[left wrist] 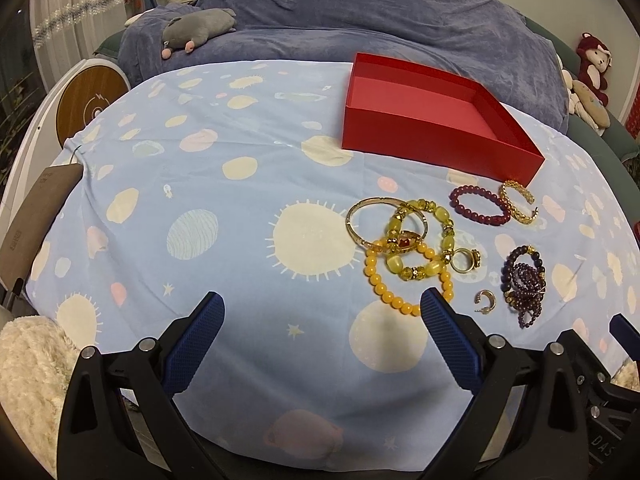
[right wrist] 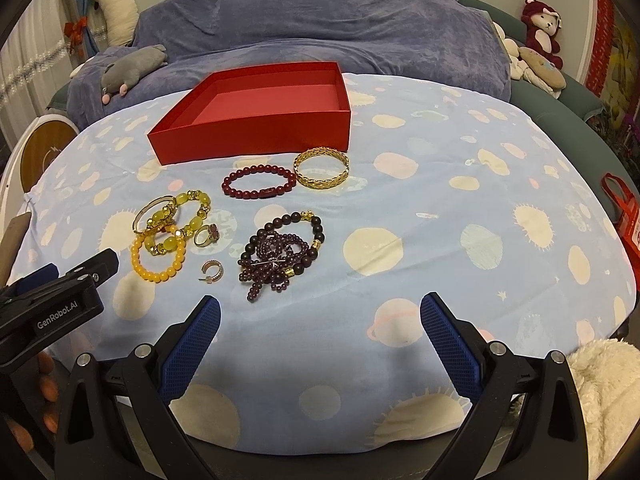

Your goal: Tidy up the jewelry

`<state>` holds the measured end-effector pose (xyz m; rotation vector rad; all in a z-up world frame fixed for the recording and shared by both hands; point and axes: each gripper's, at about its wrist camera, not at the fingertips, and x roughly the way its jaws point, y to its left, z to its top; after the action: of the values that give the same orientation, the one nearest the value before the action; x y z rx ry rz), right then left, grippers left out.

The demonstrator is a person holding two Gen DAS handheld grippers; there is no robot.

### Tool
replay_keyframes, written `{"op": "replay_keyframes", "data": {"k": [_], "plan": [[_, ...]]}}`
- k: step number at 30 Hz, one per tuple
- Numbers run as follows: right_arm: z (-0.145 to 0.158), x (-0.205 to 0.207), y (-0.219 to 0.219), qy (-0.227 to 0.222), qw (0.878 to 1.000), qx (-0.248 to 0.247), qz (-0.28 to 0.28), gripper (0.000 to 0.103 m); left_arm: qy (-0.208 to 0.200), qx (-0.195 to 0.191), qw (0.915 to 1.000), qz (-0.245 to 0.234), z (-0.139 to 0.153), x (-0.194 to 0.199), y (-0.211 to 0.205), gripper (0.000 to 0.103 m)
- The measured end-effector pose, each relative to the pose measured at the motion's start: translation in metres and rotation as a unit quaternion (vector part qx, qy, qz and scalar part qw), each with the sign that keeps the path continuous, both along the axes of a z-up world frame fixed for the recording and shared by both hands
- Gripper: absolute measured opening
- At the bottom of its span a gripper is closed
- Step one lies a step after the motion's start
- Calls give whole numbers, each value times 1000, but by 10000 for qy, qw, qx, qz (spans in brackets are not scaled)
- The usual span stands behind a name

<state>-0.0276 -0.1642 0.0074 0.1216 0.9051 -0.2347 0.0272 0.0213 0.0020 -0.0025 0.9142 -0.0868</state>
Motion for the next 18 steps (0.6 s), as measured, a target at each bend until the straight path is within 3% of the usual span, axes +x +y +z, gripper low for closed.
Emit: {"op": "replay_keyframes", "data": {"k": [6, 11, 18], "plan": [[-4, 16, -4, 168, 9997, 180, 37, 90, -150, 104, 9998, 46, 0, 3, 2, 94], [-11, 32, 1, 331, 9987, 344, 201, 64, -234, 171, 9996, 55, 2, 3, 6, 94], [-21, 50, 17, 478, 9969, 420, 462, 41, -72, 219, 9996, 131, -2, 6, 12, 94]]}}
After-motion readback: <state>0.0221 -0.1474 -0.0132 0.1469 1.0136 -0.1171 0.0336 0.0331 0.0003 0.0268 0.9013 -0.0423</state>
